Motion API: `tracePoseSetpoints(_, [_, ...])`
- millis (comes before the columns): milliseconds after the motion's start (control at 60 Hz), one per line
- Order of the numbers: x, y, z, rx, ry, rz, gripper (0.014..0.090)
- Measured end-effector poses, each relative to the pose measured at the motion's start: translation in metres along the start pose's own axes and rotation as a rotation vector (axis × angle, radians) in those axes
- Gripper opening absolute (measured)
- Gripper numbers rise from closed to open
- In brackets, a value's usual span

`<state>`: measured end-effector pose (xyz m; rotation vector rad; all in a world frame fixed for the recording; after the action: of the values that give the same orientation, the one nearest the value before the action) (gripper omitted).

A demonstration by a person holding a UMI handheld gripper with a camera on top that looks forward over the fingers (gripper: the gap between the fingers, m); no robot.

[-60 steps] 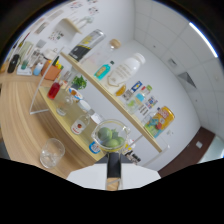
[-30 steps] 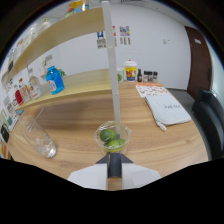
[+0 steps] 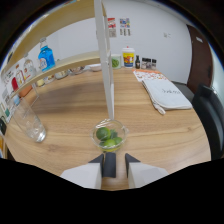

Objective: Make me a cup of Mojito.

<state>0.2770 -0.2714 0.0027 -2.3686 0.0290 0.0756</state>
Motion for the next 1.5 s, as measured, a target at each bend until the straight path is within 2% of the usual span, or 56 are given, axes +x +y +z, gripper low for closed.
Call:
tracePoseSetpoints(33, [0.003, 0.001, -0.002, -0.008, 0.010, 0.009, 0.0436])
tracePoseSetpoints(117, [0.004, -0.004, -0.010, 0.002, 0.016, 0.051, 0.0807])
tracePoseSetpoints(150, [0.006, -0.009, -0.015, 0.018, 0.029, 0.065, 0.0868])
tracePoseSetpoints(233, [0.005, -0.029, -0.038, 0.075, 0.072, 0.081, 0.0850])
tracePoseSetpoints(333, [-0.016, -0.065, -0.076, 0.184, 0.077, 0.088, 0.0853])
tracePoseSetpoints(450, [-0.060, -0.098, -0.121, 0.304, 0.069, 0.082, 0.0853])
tracePoseSetpoints(567, [-0.119, -0.109, -0.153, 0.367, 0.063, 0.043, 0.0850])
tracePoseSetpoints(700, [-0.180, -0.093, -0.163, 0.378, 0.058, -0.001, 0.0860])
tracePoseSetpoints(883, [-0.231, -0.050, -0.145, 0.286, 0.051, 0.000, 0.0860])
tracePoseSetpoints(1000, [-0.245, -0.044, -0.137, 0.251, 0.056, 0.008, 0.0859])
tracePoseSetpoints(1017, [-0.247, -0.046, -0.137, 0.252, 0.057, 0.010, 0.0859])
tracePoseSetpoints(1033, [-0.249, -0.050, -0.137, 0.256, 0.057, 0.011, 0.0821])
tracePoseSetpoints(1050, [-0.250, -0.054, -0.137, 0.262, 0.056, 0.011, 0.0859])
tracePoseSetpoints(1333, [-0.270, -0.166, -0.124, 0.411, 0.019, -0.061, 0.0861])
tracePoseSetpoints(1500, [-0.265, -0.213, -0.087, 0.419, 0.017, -0.062, 0.0853])
